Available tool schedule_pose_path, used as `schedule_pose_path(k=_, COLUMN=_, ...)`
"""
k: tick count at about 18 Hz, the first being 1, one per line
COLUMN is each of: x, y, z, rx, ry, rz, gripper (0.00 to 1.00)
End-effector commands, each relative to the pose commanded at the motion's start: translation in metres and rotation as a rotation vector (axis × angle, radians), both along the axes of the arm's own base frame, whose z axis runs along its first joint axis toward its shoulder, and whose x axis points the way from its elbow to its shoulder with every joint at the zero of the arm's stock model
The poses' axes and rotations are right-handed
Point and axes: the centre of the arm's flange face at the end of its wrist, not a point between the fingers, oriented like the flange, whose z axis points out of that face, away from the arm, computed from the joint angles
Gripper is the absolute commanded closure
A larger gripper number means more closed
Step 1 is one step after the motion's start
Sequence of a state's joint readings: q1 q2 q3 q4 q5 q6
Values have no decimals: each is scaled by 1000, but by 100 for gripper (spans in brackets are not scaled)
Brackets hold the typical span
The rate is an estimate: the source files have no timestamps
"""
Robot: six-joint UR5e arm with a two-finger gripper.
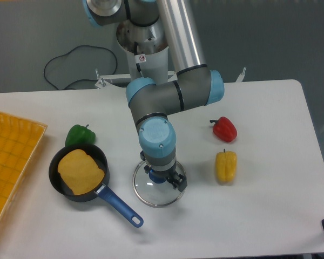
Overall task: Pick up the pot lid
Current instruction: 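Lower the gripper around the blue knob of the glass lid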
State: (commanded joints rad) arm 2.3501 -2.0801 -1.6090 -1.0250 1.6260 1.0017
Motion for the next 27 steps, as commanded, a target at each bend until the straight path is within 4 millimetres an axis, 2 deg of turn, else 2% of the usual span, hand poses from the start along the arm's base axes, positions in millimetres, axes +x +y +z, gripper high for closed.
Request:
schedule_pose_path(k=25, x=3, y=2, z=-17, rx=-13, ry=-10, rz=47, gripper=0)
schedule_pose_path(k=27, x=3, y=3, z=-17, rx=-13, ry=-10, rz=49, gripper=7)
